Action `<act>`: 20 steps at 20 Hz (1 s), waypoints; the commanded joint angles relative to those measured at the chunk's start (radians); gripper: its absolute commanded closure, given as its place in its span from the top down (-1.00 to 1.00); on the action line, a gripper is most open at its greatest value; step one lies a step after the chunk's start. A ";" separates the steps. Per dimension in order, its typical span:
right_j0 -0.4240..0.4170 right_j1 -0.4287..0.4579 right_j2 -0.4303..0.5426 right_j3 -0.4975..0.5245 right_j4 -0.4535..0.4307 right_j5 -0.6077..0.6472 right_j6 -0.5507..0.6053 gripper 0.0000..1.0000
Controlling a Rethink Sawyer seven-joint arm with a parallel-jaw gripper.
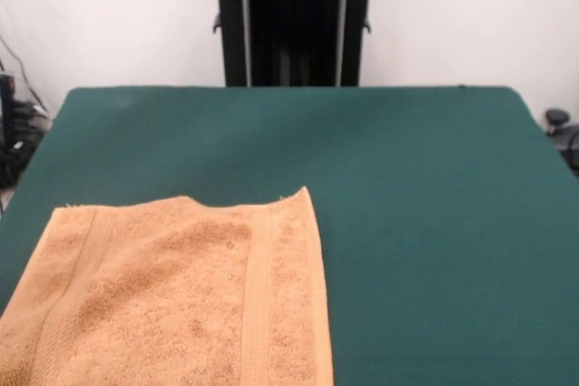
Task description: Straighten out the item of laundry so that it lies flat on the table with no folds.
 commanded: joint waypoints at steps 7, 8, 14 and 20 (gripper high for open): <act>0.012 0.105 -0.110 0.063 0.012 -0.088 -0.221 -1.00; 0.013 0.105 -0.111 0.064 0.014 -0.084 -0.216 -1.00; 0.012 0.105 -0.101 0.061 -0.007 -0.101 -0.229 1.00; 0.012 0.113 -0.083 0.058 0.003 -0.114 -0.227 1.00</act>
